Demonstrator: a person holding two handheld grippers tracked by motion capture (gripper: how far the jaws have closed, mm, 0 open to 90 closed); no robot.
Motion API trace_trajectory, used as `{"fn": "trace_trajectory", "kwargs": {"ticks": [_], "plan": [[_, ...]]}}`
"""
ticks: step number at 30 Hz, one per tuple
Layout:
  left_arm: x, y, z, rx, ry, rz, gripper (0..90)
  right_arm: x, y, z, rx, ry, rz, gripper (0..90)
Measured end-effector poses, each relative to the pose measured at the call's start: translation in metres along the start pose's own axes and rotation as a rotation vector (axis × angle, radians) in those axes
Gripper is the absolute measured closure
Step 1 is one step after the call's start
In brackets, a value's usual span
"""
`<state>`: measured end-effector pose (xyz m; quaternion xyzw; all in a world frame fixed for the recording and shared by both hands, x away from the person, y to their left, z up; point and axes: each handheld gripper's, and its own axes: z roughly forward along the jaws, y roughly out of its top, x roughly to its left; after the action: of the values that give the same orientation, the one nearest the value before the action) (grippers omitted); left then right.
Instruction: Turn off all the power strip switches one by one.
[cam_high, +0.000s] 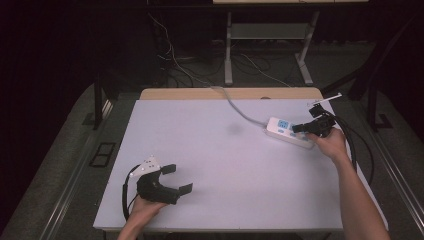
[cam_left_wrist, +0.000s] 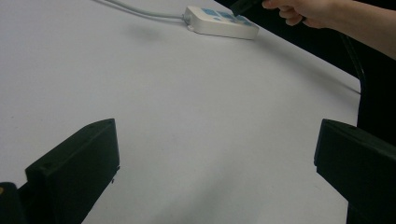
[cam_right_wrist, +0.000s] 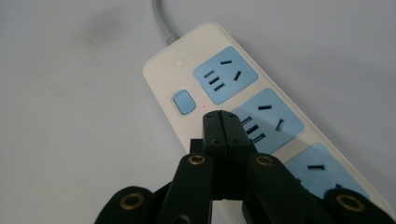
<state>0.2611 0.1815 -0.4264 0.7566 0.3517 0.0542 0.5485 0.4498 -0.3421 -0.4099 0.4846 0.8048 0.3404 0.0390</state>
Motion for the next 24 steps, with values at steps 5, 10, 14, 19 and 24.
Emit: {"fn": "trace_trajectory", "kwargs": {"ticks": [5, 10, 14, 19, 24], "plan": [[0.0, 0.0001, -0.0001, -0.001, 0.0, 0.0, 0.0, 0.0005, -0.0016, 0.004, 0.017, -0.006, -0.004, 90.0], [0.0002, 0.0002, -0.0002, 0.0, -0.001, 0.0, 0.0, 0.0012, -0.004, 0.0071, 0.011, -0.012, -0.011, 90.0], [-0.0001, 0.0001, -0.0001, -0.001, 0.0, 0.001, 0.0, 0.0023, -0.0041, 0.0069, 0.014, -0.022, -0.019, 90.0], [-0.0005, 0.0002, 0.0003, 0.001, -0.001, 0.002, 0.0, 0.0037, -0.0061, 0.0065, 0.005, -0.03, -0.026, 90.0], [-0.0005, 0.0002, 0.0002, 0.001, 0.001, 0.001, 0.0, 0.0061, -0.0066, 0.0066, 0.004, -0.047, -0.026, 90.0]]}}
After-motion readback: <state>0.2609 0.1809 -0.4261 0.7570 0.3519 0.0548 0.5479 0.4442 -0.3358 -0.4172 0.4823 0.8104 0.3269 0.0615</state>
